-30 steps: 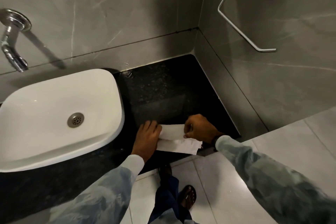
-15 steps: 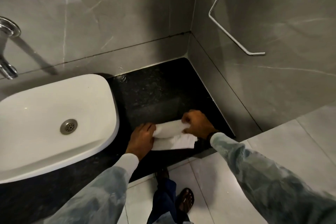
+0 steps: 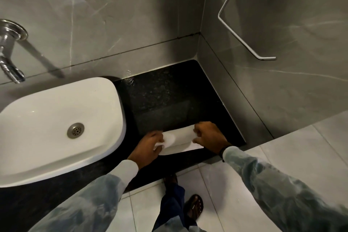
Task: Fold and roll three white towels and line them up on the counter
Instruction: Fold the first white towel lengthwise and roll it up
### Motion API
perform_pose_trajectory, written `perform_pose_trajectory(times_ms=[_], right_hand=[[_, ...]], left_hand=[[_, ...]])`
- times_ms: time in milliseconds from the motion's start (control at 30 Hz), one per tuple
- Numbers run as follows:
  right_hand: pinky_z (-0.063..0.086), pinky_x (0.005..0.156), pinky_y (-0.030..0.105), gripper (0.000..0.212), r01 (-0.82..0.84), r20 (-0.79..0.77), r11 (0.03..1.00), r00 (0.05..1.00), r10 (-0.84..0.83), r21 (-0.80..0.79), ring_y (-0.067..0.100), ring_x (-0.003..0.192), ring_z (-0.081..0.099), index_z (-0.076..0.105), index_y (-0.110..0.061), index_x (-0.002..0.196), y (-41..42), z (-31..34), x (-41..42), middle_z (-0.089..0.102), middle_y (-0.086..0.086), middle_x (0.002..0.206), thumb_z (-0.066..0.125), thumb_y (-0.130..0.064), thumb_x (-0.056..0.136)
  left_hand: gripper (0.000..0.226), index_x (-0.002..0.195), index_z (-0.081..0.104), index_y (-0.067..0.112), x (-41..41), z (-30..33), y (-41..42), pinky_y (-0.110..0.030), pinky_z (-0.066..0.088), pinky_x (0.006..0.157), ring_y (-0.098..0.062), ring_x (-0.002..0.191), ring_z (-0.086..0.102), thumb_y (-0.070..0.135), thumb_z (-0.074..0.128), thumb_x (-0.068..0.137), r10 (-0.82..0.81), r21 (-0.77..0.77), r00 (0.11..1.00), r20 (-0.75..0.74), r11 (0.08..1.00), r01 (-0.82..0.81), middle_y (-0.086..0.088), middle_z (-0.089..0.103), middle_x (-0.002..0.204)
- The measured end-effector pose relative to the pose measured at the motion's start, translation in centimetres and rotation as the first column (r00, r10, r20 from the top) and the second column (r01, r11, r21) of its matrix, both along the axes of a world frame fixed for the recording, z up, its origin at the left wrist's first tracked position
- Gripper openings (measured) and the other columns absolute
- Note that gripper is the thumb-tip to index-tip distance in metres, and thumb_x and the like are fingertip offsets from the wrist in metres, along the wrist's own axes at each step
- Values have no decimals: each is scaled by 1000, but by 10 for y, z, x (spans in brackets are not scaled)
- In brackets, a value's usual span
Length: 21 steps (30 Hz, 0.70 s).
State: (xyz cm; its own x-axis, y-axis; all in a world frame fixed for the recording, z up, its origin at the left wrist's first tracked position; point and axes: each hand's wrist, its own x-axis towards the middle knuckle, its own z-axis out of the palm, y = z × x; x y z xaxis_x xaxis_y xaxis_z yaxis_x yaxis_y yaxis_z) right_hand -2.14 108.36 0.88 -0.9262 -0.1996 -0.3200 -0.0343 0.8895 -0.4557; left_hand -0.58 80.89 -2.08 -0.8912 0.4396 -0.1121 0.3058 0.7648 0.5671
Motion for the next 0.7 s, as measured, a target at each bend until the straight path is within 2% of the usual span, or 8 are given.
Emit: perform_pose_trajectory(times_ms=[67, 133, 200, 267, 367, 533, 633, 700], right_hand=[[57, 77, 35, 35, 32, 50, 999, 998, -30, -30, 20, 83, 63, 69, -20, 81, 5, 9, -13, 66, 2, 89, 85, -44, 61], [58, 76, 35, 35, 29, 47, 998, 999, -27, -47, 16, 79, 63, 71, -20, 78, 9, 17, -28, 66, 0, 88, 88, -43, 58], [56, 80, 34, 48, -7, 55, 999, 998, 9, -40, 17, 87, 62, 72, -19, 92, 7, 23, -37, 65, 0, 98, 92, -38, 53], [52, 89, 33, 63, -96, 137, 995, 986, 94, 9, 21, 100, 60, 68, -21, 105, 1, 22, -36, 64, 2, 109, 93, -35, 49], [46, 96, 35, 71, -180, 215, 980, 964, 158, 83, 25, 110, 53, 63, -26, 111, -2, 7, -19, 57, 4, 118, 93, -31, 47], [46, 95, 37, 75, -212, 122, 973, 972, 201, 90, 26, 112, 53, 55, -27, 117, 0, 3, 4, 57, 4, 121, 88, -31, 50], [48, 94, 40, 76, -188, 118, 978, 977, 177, 87, 29, 110, 55, 54, -27, 118, -3, 8, 8, 59, 7, 120, 88, -28, 51], [50, 94, 41, 76, -176, 154, 981, 975, 162, 82, 30, 109, 56, 53, -29, 115, -5, 12, 6, 59, 8, 120, 89, -29, 48]], left_hand=[[24, 88, 59, 23, -11, 9, 5, -34, 49, 93, -18, 103, 55, 23, 77, 71, 51, 6, 994, 95, 999, -52, 3, 56, 111], [38, 90, 53, 25, -18, 12, 10, -34, 50, 87, -15, 96, 51, 24, 81, 64, 99, -18, 982, 163, 995, -97, 6, 51, 104], [55, 101, 51, 27, -20, 14, 12, -32, 49, 87, -16, 98, 50, 24, 85, 58, 140, -34, 965, 222, 990, -135, 5, 52, 107], [68, 112, 55, 25, -19, 12, 16, -29, 47, 90, -18, 102, 52, 23, 87, 52, 108, -55, 967, 230, 994, -97, 0, 54, 112], [66, 115, 59, 17, -5, 2, 27, -29, 44, 96, -25, 110, 51, 20, 84, 54, 15, -129, 986, 166, 992, 7, -7, 52, 120], [68, 121, 54, 20, 25, -15, 30, -42, 46, 97, -28, 114, 46, 18, 81, 58, 24, -166, 999, 22, 986, -20, -5, 47, 124], [69, 130, 52, 24, 27, -12, 25, -41, 40, 106, -27, 123, 40, 25, 78, 66, 67, -117, 996, 64, 991, -59, -5, 43, 132], [68, 133, 48, 25, 21, -7, 24, -39, 37, 108, -28, 126, 41, 23, 75, 70, 27, -165, 994, 107, 986, -9, -5, 45, 136]])
